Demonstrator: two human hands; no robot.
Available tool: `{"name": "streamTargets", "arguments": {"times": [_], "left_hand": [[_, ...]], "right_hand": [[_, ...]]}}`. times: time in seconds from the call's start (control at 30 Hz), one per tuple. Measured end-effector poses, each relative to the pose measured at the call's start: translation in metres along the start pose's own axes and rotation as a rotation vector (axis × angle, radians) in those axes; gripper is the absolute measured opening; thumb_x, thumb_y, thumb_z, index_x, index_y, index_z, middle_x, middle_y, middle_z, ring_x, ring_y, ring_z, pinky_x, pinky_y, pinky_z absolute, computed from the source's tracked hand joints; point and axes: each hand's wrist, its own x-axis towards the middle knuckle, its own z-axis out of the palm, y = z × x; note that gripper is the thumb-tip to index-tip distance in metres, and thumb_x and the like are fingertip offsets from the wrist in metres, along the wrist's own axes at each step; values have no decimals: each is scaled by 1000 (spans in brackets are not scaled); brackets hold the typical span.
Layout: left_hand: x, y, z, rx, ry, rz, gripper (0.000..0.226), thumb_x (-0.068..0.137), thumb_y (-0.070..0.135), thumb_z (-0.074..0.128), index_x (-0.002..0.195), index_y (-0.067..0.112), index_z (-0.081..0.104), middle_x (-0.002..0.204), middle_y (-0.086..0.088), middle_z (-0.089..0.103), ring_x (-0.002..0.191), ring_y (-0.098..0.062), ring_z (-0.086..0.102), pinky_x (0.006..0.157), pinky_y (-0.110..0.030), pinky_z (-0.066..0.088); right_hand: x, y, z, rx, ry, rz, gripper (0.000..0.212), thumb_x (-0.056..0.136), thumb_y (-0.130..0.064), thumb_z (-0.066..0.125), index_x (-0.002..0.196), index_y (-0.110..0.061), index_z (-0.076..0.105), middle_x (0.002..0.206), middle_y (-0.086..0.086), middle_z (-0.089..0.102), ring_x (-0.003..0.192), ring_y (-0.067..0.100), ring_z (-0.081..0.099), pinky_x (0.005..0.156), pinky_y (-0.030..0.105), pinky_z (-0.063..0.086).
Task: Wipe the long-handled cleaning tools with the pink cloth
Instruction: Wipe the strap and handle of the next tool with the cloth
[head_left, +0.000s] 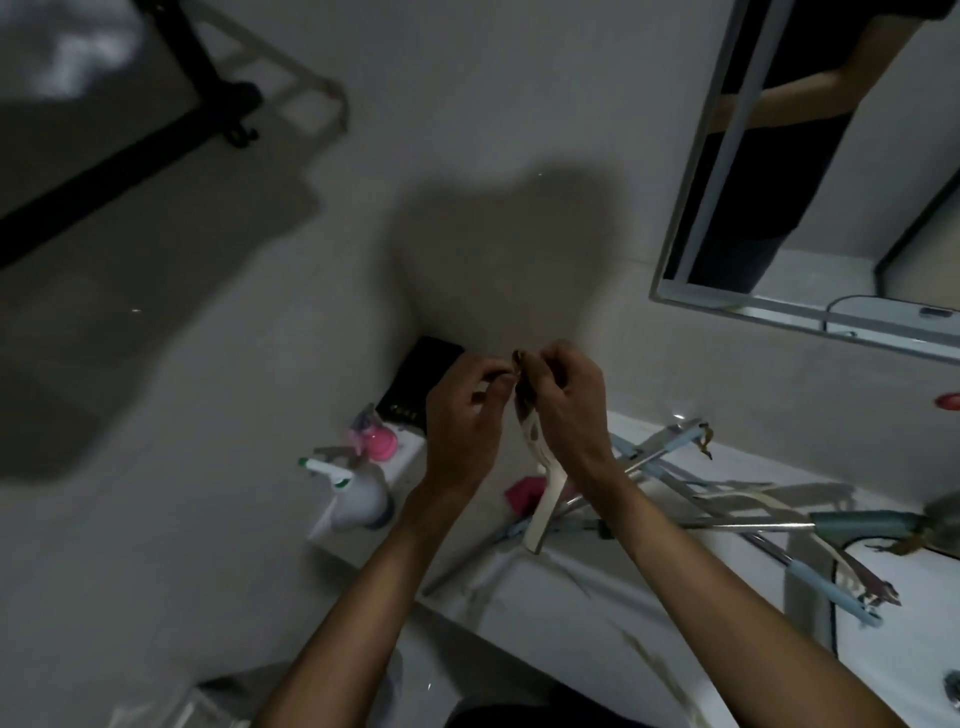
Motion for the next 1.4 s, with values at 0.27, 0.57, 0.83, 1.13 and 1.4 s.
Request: {"name": "streamTargets", "arguments": {"times": [0.27,0.57,0.83,1.13,1.4], "left_hand": [[-49,11,-70,-51,130,-124,15,95,2,61,93,15,67,87,-2,71,81,-11,68,73,-25,57],[-112,16,-135,-14,316,-195,11,97,8,59,95,17,65,85,4,69,79,-7,67,69,-16,52],[-168,45,-177,119,454,-144,9,96,2,59,95,6,67,88,-1,69,82,-10,67,71,-21,52],[-236,76,-207,119,736,-277,11,99,11,56,93,8,66,85,1,67,82,-11,64,72,-28,52],[-312,72,-230,168,778,-547,19,92,3,63,100,18,72,88,-1,73,81,-8,66,75,-28,54]], "right_hand": [[-70,-4,52,143,-259,44,34,102,-25,45,90,3,60,79,14,61,65,22,58,57,29,49],[-143,-20,84,174,-555,-22,8,99,-13,59,106,-14,63,98,-4,66,83,14,68,73,26,57],[-183,-45,108,114,-721,-223,13,94,-16,67,103,-25,70,99,-10,71,89,12,71,79,29,60],[-235,-69,122,194,-859,-134,16,92,-5,68,97,-19,75,80,-2,72,69,24,67,59,37,57],[-291,-90,151,229,-963,-73,28,91,-9,69,79,-34,77,74,-3,76,69,9,70,67,33,56]]}}
